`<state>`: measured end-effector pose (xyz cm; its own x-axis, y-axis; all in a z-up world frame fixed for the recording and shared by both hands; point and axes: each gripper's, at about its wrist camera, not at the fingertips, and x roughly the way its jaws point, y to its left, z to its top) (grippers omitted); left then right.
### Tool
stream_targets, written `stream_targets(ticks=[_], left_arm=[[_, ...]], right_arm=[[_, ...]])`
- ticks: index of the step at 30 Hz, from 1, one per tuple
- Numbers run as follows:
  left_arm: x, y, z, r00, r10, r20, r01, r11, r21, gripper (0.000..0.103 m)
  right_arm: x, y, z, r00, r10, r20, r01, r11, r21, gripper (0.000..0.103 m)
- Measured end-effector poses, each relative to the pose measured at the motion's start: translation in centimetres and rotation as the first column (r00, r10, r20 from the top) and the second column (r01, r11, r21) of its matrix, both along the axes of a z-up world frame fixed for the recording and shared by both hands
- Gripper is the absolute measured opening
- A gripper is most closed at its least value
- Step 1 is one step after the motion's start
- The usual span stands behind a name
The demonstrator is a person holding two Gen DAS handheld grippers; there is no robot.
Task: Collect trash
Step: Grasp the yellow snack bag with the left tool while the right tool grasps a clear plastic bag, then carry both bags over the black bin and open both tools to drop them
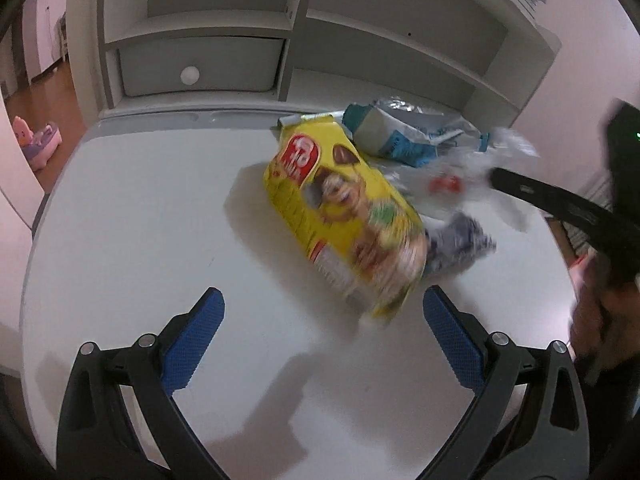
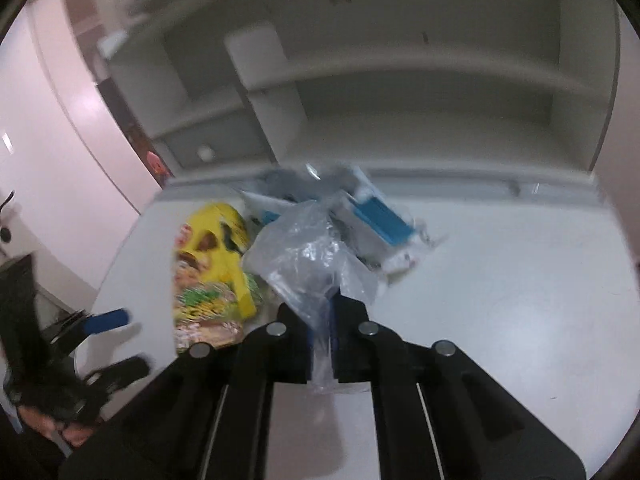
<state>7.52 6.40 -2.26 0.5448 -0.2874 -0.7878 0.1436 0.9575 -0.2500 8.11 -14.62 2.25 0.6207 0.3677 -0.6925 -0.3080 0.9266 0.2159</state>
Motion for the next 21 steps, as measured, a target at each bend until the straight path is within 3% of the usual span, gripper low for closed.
stream_targets(ticks=[3,8,13,15,16,17,19,21], left_arm=[[1.7,-1.0,-0.1,0.999,0.034,-0.01,-0.034,0.999,0.002,0.097],[4.0,-2.7,-0.9,0.997,0.078,-0.027,-0.076,0.995,0.059,0.097],[4.4,-3.4,-2.7,0.99,0.09,-0.109,-0.09,0.996,0.012,0.096],[4.3,-3.4,-3.0,0.988,0.1,-0.118,-0.103,0.995,-0.012,0.087],[4.1,-3.5,-3.1,0.988,0.097,-0.121,-0.103,0.994,-0.045,0.069],[4.1,-3.4,-3.0,0.988,0.099,-0.121,-0.105,0.993,-0.046,0.057],[3.5,-3.4,-2.5,0.99,0.095,-0.109,-0.101,0.993,-0.057,0.048],[2.6,-3.1,-1.4,0.992,0.102,-0.078,-0.106,0.993,-0.05,0.045]], right_arm=[[-2.9,-0.5,2.6,0.997,0.009,0.079,-0.009,1.0,0.005,0.007],[-6.2,-4.2,4.6,0.992,-0.008,0.122,0.005,1.0,0.028,0.006],[-9.1,-8.8,4.5,0.991,-0.053,0.126,0.048,0.998,0.046,0.007],[-9.7,-10.2,3.9,0.989,-0.08,0.12,0.074,0.996,0.055,0.006],[-9.9,-10.7,3.6,0.989,-0.089,0.117,0.083,0.995,0.059,0.007],[-10.2,-11.5,3.3,0.988,-0.104,0.112,0.097,0.993,0.063,0.007],[-10.8,-12.7,2.9,0.986,-0.126,0.109,0.119,0.99,0.071,0.007],[-11.7,-14.5,2.9,0.98,-0.163,0.117,0.154,0.985,0.076,0.006]])
